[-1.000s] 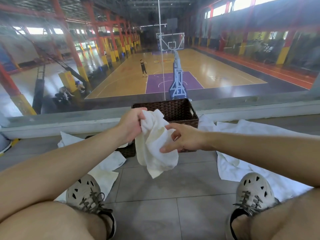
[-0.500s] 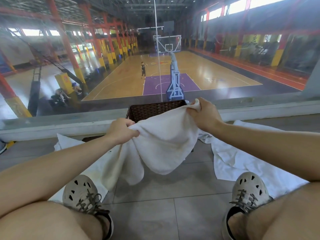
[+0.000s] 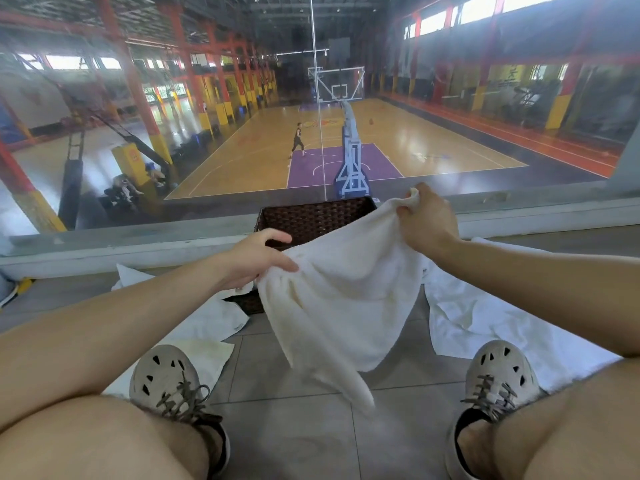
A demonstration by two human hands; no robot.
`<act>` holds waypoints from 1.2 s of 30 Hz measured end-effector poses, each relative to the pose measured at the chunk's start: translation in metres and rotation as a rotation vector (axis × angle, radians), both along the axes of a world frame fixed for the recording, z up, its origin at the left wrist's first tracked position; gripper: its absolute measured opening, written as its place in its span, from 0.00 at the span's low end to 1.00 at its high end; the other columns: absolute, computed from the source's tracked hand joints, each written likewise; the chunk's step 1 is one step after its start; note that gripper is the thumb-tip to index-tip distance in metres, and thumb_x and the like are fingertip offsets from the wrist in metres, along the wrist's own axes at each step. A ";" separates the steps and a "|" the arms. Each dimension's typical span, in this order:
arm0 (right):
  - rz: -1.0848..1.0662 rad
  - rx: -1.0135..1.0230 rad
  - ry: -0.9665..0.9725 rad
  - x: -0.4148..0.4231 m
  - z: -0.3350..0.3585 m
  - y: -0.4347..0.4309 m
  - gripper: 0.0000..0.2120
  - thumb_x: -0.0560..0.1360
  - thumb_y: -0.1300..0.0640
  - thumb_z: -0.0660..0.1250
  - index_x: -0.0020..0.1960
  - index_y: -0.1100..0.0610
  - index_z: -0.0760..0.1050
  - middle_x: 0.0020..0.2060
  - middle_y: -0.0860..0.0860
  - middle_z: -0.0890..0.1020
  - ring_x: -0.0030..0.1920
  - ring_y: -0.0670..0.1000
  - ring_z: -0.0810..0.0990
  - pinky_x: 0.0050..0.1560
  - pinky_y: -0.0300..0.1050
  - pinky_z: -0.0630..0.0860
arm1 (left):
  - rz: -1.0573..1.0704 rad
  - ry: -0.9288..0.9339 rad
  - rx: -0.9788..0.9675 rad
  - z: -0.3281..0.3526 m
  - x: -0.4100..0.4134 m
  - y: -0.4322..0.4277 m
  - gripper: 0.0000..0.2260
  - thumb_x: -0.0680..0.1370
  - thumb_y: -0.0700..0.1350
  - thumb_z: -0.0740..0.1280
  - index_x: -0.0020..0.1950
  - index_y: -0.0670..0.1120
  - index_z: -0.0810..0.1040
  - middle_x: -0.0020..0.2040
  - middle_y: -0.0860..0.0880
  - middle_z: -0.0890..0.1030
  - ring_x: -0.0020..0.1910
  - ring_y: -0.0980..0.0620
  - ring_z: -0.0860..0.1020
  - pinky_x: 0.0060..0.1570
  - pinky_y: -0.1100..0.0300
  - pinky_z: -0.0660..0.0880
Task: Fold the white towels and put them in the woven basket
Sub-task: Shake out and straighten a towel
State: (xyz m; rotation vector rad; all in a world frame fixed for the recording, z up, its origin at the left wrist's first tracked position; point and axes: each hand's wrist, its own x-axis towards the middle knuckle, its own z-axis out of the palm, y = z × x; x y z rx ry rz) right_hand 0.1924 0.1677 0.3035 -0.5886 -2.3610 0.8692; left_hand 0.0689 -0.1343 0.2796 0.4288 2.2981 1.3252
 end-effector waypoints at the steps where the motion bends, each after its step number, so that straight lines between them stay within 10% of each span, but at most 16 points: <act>1: 0.020 0.008 -0.077 0.000 -0.002 0.001 0.11 0.80 0.60 0.64 0.61 0.54 0.72 0.49 0.52 0.79 0.51 0.59 0.79 0.42 0.46 0.71 | -0.023 -0.009 -0.021 -0.002 0.001 0.003 0.29 0.63 0.41 0.85 0.64 0.51 0.85 0.61 0.43 0.86 0.56 0.46 0.86 0.59 0.49 0.82; 4: 0.234 0.047 -0.267 0.004 -0.011 -0.012 0.30 0.73 0.56 0.76 0.72 0.52 0.70 0.64 0.51 0.81 0.62 0.56 0.80 0.55 0.48 0.76 | -0.073 0.072 -0.041 -0.005 0.012 0.018 0.12 0.73 0.36 0.81 0.54 0.44 0.89 0.49 0.45 0.89 0.41 0.53 0.86 0.37 0.61 0.79; 7: 0.471 0.139 -0.374 0.006 -0.020 -0.038 0.43 0.69 0.40 0.82 0.78 0.49 0.69 0.70 0.46 0.80 0.68 0.50 0.79 0.65 0.47 0.75 | -0.167 0.157 -0.013 -0.006 0.026 0.032 0.06 0.77 0.45 0.80 0.51 0.45 0.89 0.45 0.47 0.88 0.40 0.52 0.83 0.38 0.59 0.74; 12: 0.600 0.149 -0.367 0.003 -0.036 -0.064 0.06 0.80 0.47 0.72 0.45 0.38 0.79 0.44 0.43 0.87 0.47 0.46 0.85 0.49 0.43 0.78 | -0.077 0.294 -0.016 -0.004 0.030 0.040 0.17 0.82 0.48 0.70 0.38 0.39 0.74 0.32 0.50 0.65 0.31 0.53 0.63 0.33 0.56 0.58; 16: 0.347 -0.004 -0.218 -0.003 -0.018 -0.051 0.12 0.83 0.55 0.63 0.46 0.55 0.82 0.37 0.49 0.88 0.41 0.46 0.88 0.39 0.44 0.83 | -0.076 0.399 -0.144 -0.009 0.016 0.018 0.19 0.83 0.51 0.68 0.41 0.37 0.79 0.30 0.48 0.73 0.32 0.55 0.70 0.36 0.57 0.66; 18: 0.416 0.004 -0.237 -0.003 -0.015 -0.044 0.09 0.80 0.47 0.70 0.52 0.52 0.80 0.43 0.46 0.87 0.47 0.47 0.87 0.48 0.46 0.84 | -0.082 0.409 -0.165 -0.015 0.015 0.010 0.23 0.79 0.59 0.68 0.47 0.37 0.84 0.38 0.40 0.81 0.37 0.52 0.76 0.41 0.55 0.71; 21: 0.547 0.047 -0.400 0.006 -0.025 -0.062 0.33 0.68 0.28 0.77 0.63 0.45 0.72 0.51 0.41 0.83 0.51 0.42 0.82 0.52 0.43 0.80 | -0.130 0.484 -0.163 -0.015 0.025 0.018 0.22 0.79 0.57 0.72 0.38 0.39 0.80 0.31 0.41 0.72 0.31 0.53 0.67 0.34 0.60 0.64; 24: 0.589 0.233 -0.331 0.002 -0.035 -0.078 0.20 0.75 0.35 0.74 0.48 0.52 0.79 0.40 0.45 0.82 0.41 0.46 0.81 0.38 0.43 0.75 | -0.182 0.588 -0.138 -0.008 0.030 0.032 0.23 0.80 0.52 0.74 0.32 0.41 0.72 0.28 0.48 0.65 0.29 0.52 0.61 0.29 0.61 0.58; 27: 0.464 0.264 -0.263 -0.006 -0.023 -0.071 0.21 0.81 0.46 0.69 0.33 0.54 0.72 0.29 0.48 0.76 0.32 0.49 0.75 0.31 0.45 0.66 | -0.193 0.574 -0.204 -0.006 0.014 0.026 0.15 0.80 0.54 0.76 0.38 0.46 0.81 0.30 0.53 0.79 0.29 0.55 0.73 0.33 0.63 0.66; 32: 0.310 0.186 -0.301 0.003 -0.010 -0.050 0.13 0.80 0.59 0.61 0.38 0.57 0.77 0.32 0.54 0.81 0.25 0.54 0.81 0.24 0.40 0.68 | -0.249 0.568 -0.574 -0.023 -0.001 -0.002 0.10 0.82 0.47 0.70 0.41 0.52 0.83 0.39 0.55 0.83 0.41 0.51 0.80 0.37 0.58 0.70; 36: 0.391 0.285 -0.440 0.011 -0.011 -0.057 0.08 0.75 0.59 0.62 0.42 0.54 0.79 0.32 0.53 0.85 0.20 0.50 0.81 0.24 0.43 0.77 | -0.072 0.540 -0.162 -0.013 0.004 0.011 0.10 0.85 0.51 0.66 0.45 0.51 0.82 0.41 0.49 0.83 0.41 0.48 0.80 0.41 0.54 0.72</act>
